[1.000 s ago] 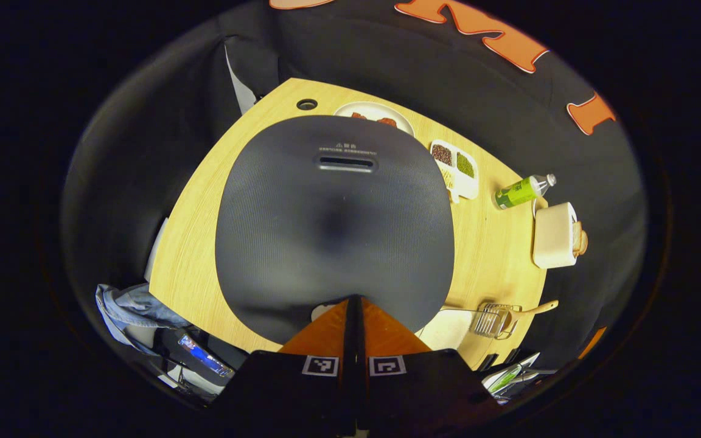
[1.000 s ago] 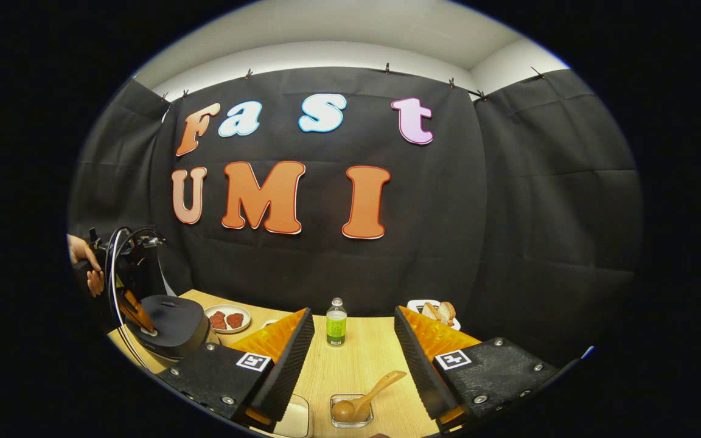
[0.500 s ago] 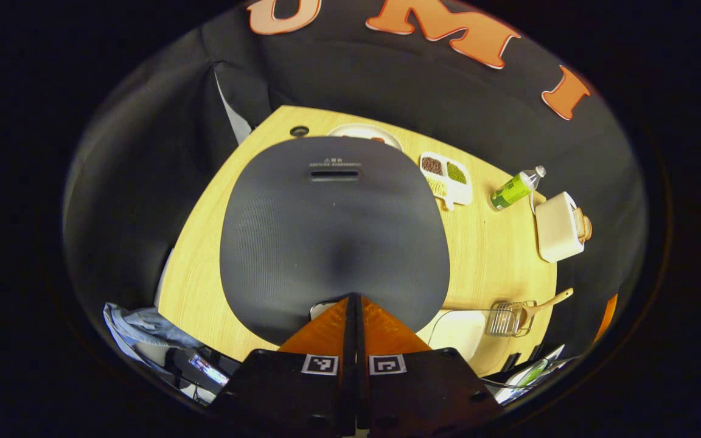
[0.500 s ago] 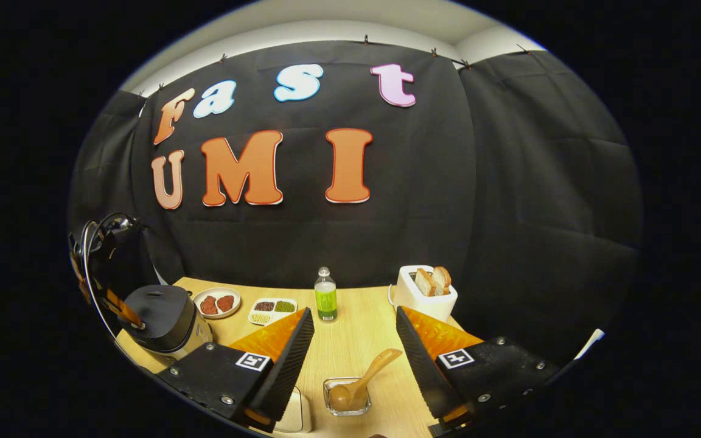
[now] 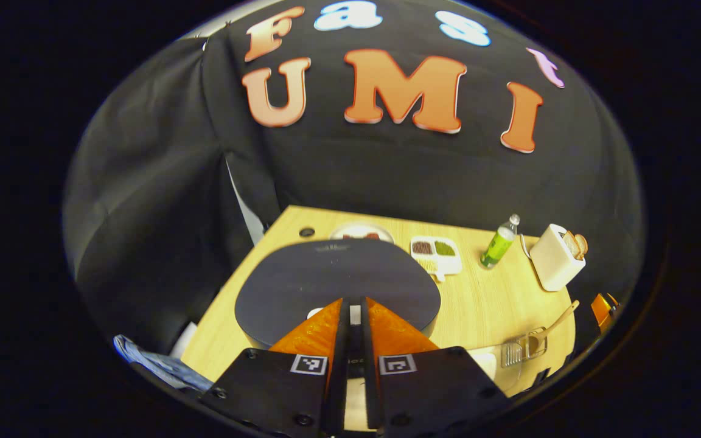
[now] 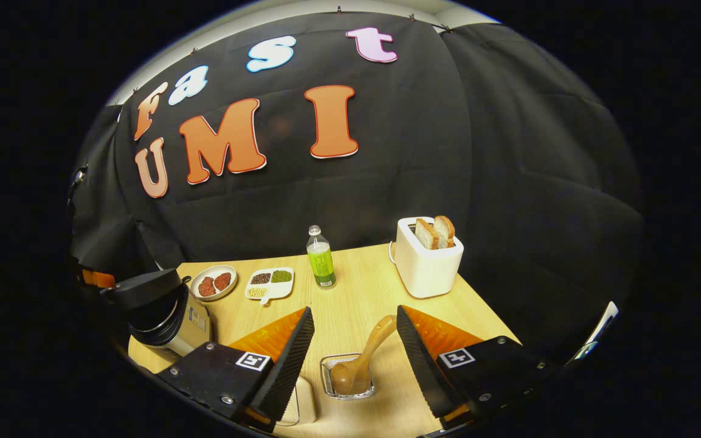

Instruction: Close the left gripper, press the button to open the rice cooker; take a wooden spoon from the chopstick holder with the right hand, scoop a spoonful of rice and pour it into the rice cooker, then put the wooden spoon back into the chopstick holder.

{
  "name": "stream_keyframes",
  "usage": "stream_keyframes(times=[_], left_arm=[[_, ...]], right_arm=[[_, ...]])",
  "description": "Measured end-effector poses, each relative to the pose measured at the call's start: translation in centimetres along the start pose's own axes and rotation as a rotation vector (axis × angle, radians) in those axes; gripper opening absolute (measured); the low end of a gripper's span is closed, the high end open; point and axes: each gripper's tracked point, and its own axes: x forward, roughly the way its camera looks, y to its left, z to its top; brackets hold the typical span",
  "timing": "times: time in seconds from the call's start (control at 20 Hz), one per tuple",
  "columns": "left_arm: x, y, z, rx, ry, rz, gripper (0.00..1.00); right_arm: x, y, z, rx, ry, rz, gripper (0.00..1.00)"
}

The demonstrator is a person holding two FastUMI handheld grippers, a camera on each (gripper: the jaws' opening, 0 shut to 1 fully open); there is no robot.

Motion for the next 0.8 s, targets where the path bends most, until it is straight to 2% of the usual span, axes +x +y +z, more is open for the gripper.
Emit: stream_keyframes(times=[0.05, 0.1, 0.2, 0.5, 0.6, 0.65, 0.8], left_arm=[[-0.6, 0.3, 1.5, 0.027, -0.073, 0.018, 0.21], [-1.4, 0.4, 2.9, 0.047, -0.138, 0.026, 0.31], [-3.4, -0.4, 5.6, 0.071, -0.255, 0.014, 0.6], [-7.5, -0.9, 7.2, 0.141, -0.443, 0.059, 1.0], [-8.3, -0.9, 7.0, 0.15, -0.464, 0.076, 0.88], [-8.7, -0.7, 7.0, 0.154, -0.471, 0.088, 1.0], [-10.0, 0.0, 6.4, 0.157, -0.477, 0.125, 0.88]], right_arm=[[0.4, -0.1, -0.5, 0.002, 0.013, -0.003, 0.85], [0.8, -0.4, -1.0, 0.002, 0.029, -0.01, 0.85], [1.8, -0.8, -2.1, 0.013, 0.066, -0.023, 0.85], [4.7, -1.4, -4.9, 0.069, 0.17, -0.028, 0.84], [5.8, -1.7, -5.7, 0.078, 0.204, -0.038, 0.8], [6.3, -1.7, -6.1, 0.087, 0.221, -0.041, 0.79], [7.7, -2.0, -7.6, 0.119, 0.271, -0.037, 0.78]])
